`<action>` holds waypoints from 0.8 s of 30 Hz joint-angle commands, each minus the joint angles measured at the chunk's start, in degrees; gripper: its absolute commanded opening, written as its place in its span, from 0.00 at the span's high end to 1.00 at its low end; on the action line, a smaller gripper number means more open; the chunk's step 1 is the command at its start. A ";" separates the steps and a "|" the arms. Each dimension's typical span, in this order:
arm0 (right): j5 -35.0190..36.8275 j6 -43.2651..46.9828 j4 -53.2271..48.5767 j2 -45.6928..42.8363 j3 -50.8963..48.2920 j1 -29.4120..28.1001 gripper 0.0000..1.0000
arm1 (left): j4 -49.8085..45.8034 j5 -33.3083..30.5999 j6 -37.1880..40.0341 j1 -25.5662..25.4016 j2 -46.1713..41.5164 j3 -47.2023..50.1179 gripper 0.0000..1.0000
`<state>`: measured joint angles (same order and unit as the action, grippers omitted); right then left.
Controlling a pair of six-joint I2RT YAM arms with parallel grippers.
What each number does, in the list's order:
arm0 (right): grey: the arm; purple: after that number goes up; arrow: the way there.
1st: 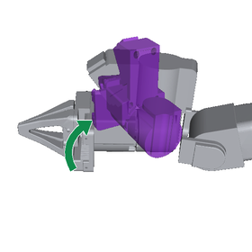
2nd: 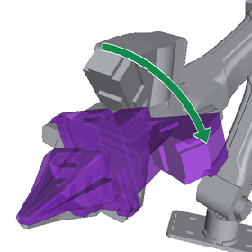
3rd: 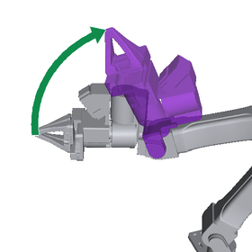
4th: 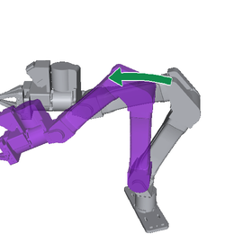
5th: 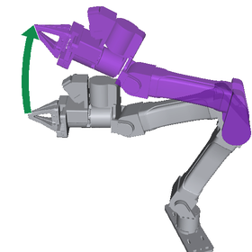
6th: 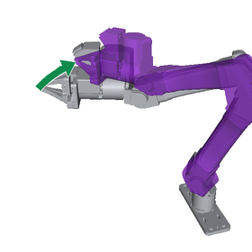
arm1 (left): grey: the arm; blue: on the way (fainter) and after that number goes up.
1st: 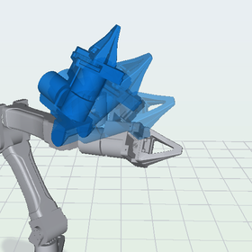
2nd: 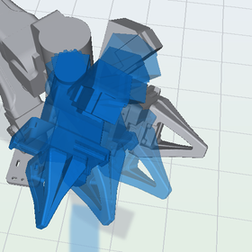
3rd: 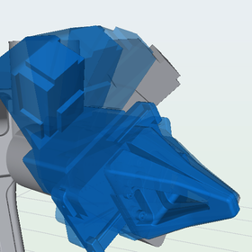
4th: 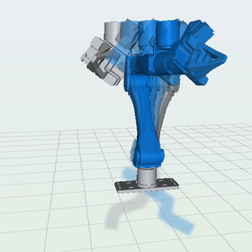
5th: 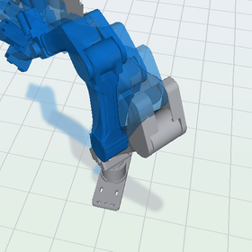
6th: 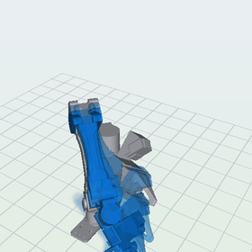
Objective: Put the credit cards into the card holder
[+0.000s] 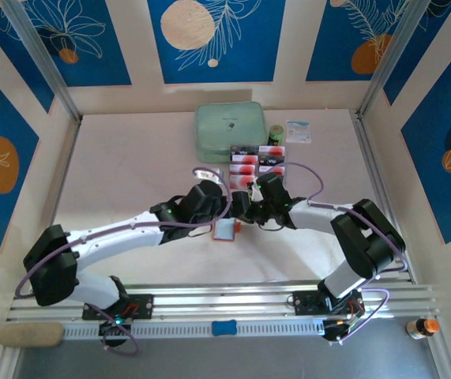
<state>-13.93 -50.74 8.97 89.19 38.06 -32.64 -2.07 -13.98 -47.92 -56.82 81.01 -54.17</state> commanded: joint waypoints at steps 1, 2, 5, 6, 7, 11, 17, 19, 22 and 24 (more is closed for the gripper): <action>1.40 -1.01 -1.62 -3.38 -2.46 0.13 1.00 | 3.63 4.05 -2.11 -0.31 2.74 -1.20 0.00; 1.66 -1.16 -1.61 -4.08 -3.18 0.12 1.00 | 4.07 4.42 -2.63 -0.31 3.45 -1.12 0.00; 1.89 -1.57 -1.42 -5.80 -4.73 0.12 1.00 | 4.91 5.16 -3.68 -0.24 4.93 -0.42 0.00; 1.89 -1.63 -1.51 -6.29 -5.10 0.12 1.00 | 5.13 5.35 -4.05 -0.07 5.19 0.11 0.00; 1.94 -1.73 -1.53 -6.60 -5.23 0.12 1.00 | 5.23 5.36 -4.40 0.08 5.43 0.55 0.00; 2.05 -1.82 -1.56 -7.36 -5.49 -0.57 1.00 | 5.32 4.58 -5.51 0.78 5.14 3.37 0.00; 2.57 -2.40 -1.02 -6.07 -4.76 -2.24 1.00 | 4.03 3.13 -5.92 1.79 4.04 6.47 0.00; 2.59 -2.59 -0.63 -5.54 -4.50 -2.67 1.00 | 3.93 2.65 -5.95 1.97 3.48 7.37 0.00; 2.92 -2.76 -0.53 -4.53 -3.44 -3.51 1.00 | 3.27 1.95 -5.63 2.22 2.84 8.02 0.00; 3.08 -2.70 -0.41 -3.81 -2.85 -3.96 1.00 | 2.94 1.46 -5.52 2.41 2.48 8.53 0.00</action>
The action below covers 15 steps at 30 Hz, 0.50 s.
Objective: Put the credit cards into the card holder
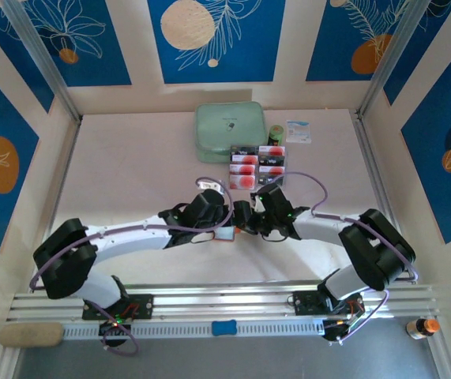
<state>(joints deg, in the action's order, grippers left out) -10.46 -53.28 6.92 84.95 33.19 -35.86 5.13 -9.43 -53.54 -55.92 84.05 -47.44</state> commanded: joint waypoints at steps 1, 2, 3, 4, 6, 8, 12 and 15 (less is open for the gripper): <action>-0.23 -0.25 1.64 0.80 2.22 -0.83 1.00 | -4.20 -3.14 0.11 1.62 -0.69 2.04 0.00; -0.15 -0.30 1.76 1.13 2.37 -0.97 1.00 | -4.31 -3.19 0.11 1.77 -0.82 2.30 0.00; -0.02 -0.35 1.91 1.48 2.41 -1.05 1.00 | -4.29 -3.20 0.10 1.87 -0.97 2.60 0.00; 0.00 -0.43 2.05 1.74 2.41 -1.06 1.00 | -4.31 -3.29 0.10 1.95 -1.07 2.85 0.00; 0.17 -0.66 2.48 2.20 2.30 -1.06 1.00 | -4.20 -3.31 -0.07 2.15 -1.36 3.52 0.00; 0.42 -0.77 2.71 2.71 2.17 -1.04 1.00 | -4.00 -3.31 -0.28 2.38 -1.52 4.21 0.00; 1.02 -0.95 3.50 3.84 1.52 -0.97 1.00 | -3.31 -3.48 -1.35 2.72 -2.00 5.81 0.00; 1.41 -1.18 4.21 4.73 0.84 -0.75 1.00 | -3.37 -3.83 -1.63 3.01 -2.47 6.72 0.00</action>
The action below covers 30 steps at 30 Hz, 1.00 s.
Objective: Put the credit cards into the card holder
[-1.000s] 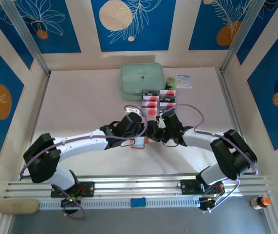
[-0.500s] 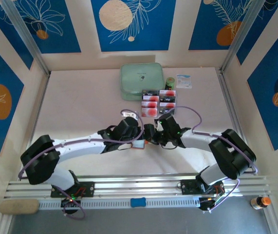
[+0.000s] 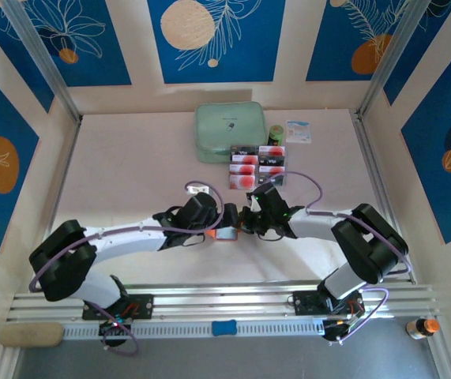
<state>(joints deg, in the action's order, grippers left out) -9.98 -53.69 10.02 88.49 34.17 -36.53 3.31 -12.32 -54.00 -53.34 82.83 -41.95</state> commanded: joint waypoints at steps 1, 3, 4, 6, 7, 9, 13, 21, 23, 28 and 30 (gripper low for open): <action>0.97 -0.87 1.30 1.41 -0.38 0.01 1.00 | -1.55 -1.00 -1.20 0.47 -1.34 1.47 0.00; 1.17 -1.00 1.72 1.94 -0.90 0.23 1.00 | -1.79 -1.13 -1.02 0.69 -1.53 2.02 0.00; 1.19 -1.03 1.95 2.09 -1.11 0.37 1.00 | -1.88 -1.13 -0.94 0.78 -1.53 2.14 0.00; 1.14 -1.22 2.28 2.35 -1.56 0.58 1.00 | -1.99 -1.22 -0.45 0.96 -1.36 2.74 0.00; 1.19 -1.31 2.45 2.47 -1.73 0.67 1.00 | -1.99 -1.14 -0.21 1.03 -1.22 2.96 0.00; 1.01 -1.46 2.47 2.27 -2.00 0.76 1.00 | -1.91 -0.60 0.61 1.35 -0.47 3.27 0.00; 0.92 -1.70 2.33 1.39 -1.99 0.85 1.00 | -1.64 0.53 2.34 1.49 1.89 3.28 0.00; 0.28 -0.21 -0.35 0.15 0.53 2.02 1.00 | -1.34 1.07 6.14 1.46 5.81 2.84 0.00; -0.30 0.31 -0.74 0.61 1.34 2.58 1.00 | -1.44 1.07 7.02 1.46 6.38 2.71 0.00; -1.34 1.78 -1.42 2.23 3.36 3.82 1.00 | -2.07 0.63 9.01 1.49 7.23 2.15 0.00; -1.80 2.51 -1.88 3.05 4.34 4.31 1.00 | -2.50 0.37 9.73 1.48 7.54 1.90 0.00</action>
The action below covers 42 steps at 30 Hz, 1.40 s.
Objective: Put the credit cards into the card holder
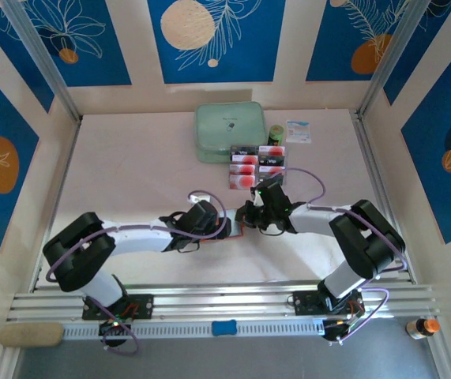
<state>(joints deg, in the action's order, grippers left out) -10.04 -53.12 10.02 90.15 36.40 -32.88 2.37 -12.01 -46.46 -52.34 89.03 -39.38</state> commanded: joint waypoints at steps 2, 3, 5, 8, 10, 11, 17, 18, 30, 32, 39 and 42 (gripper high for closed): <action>-2.20 2.66 -2.12 2.19 3.06 1.10 1.00 | -1.80 -0.10 2.83 0.48 1.57 -0.88 0.00; -2.49 3.19 -2.39 2.64 3.64 1.30 1.00 | -1.89 -0.12 3.10 0.46 1.67 -0.97 0.00; -3.01 4.15 -3.03 3.86 4.80 1.74 1.00 | -1.93 -0.21 3.63 0.48 1.83 -1.03 0.00; -4.13 5.77 -4.08 5.57 6.60 2.42 1.00 | -2.11 -0.21 4.34 0.48 2.00 -1.23 0.00; -4.86 6.86 -4.82 6.63 7.57 2.80 1.00 | -2.25 -0.34 4.86 0.48 2.05 -1.40 0.00; -5.06 7.44 -5.31 7.06 8.02 2.91 1.00 | -2.48 -0.43 5.16 0.47 2.17 -1.48 0.00; -5.84 8.62 -6.42 8.24 7.96 3.26 1.00 | -3.19 -1.00 6.69 0.43 1.93 -1.58 0.00; -6.05 8.53 -6.39 8.41 7.81 3.26 1.00 | -3.29 -1.08 6.89 0.44 1.93 -1.58 0.00; -7.38 5.84 -3.26 10.57 6.57 1.04 1.00 | -3.69 -1.00 7.83 0.62 2.85 -2.19 0.00; -7.38 5.50 -2.99 10.89 6.83 0.64 1.00 | -3.85 -1.06 7.88 0.65 2.99 -2.28 0.00; -7.53 4.72 -2.75 11.10 7.08 0.45 1.00 | -5.97 -2.58 8.02 0.78 3.62 -2.61 0.00; -7.90 4.29 -2.44 10.93 6.98 0.49 1.00 | -8.78 -3.82 8.17 0.98 4.54 -3.50 0.00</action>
<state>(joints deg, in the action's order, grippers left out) -16.43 -48.03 8.34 100.27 43.72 -32.03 -0.56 -13.78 -38.81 -52.27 91.66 -41.91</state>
